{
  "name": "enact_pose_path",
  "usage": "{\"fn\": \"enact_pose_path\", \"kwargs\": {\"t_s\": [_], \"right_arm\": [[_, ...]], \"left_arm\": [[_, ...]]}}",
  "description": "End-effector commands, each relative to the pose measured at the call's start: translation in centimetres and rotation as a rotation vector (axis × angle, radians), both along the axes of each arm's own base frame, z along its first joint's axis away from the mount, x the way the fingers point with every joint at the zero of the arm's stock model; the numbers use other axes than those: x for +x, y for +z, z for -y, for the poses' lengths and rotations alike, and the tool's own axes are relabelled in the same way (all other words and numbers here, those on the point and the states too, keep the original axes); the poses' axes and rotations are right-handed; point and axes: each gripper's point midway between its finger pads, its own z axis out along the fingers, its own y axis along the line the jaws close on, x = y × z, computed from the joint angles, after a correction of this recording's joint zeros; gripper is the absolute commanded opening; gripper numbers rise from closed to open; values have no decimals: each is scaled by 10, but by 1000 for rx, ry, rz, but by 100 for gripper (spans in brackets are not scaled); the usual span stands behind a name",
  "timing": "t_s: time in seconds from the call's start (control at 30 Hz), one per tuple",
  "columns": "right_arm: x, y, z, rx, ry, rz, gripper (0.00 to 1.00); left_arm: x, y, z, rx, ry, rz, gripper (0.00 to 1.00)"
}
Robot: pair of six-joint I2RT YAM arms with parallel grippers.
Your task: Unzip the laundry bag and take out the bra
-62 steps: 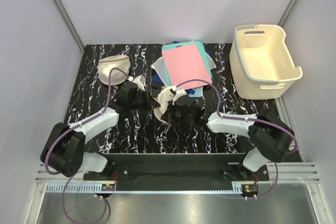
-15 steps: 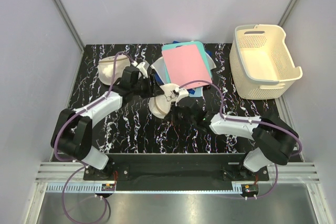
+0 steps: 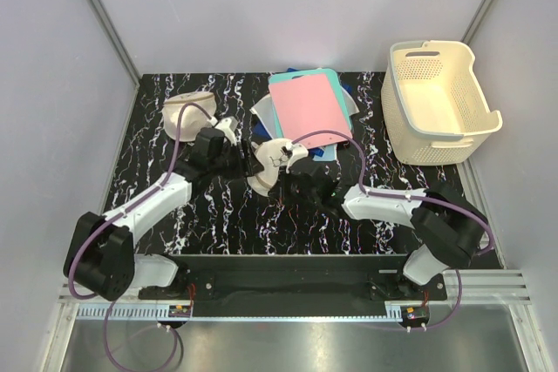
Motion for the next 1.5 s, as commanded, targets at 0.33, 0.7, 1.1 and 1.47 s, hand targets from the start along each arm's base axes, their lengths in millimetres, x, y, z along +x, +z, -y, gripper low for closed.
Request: {"fn": "enact_pose_path", "kwargs": {"t_s": [0.33,0.7,1.1,1.47], "right_arm": [[6,27,-25,78,45,41,0],[6,20,-22,60,37,37,0],[7,13,1,15,-39,46,0],[4,7,29,-26,-119,53,0]], "left_arm": [[-13,-3,23,-88,-18,-19,48],[-6,-6,26,-74,-22,-21,1],[6,4,16,-44,-12,18,0],[18,13,0,-45,6,43,0]]}}
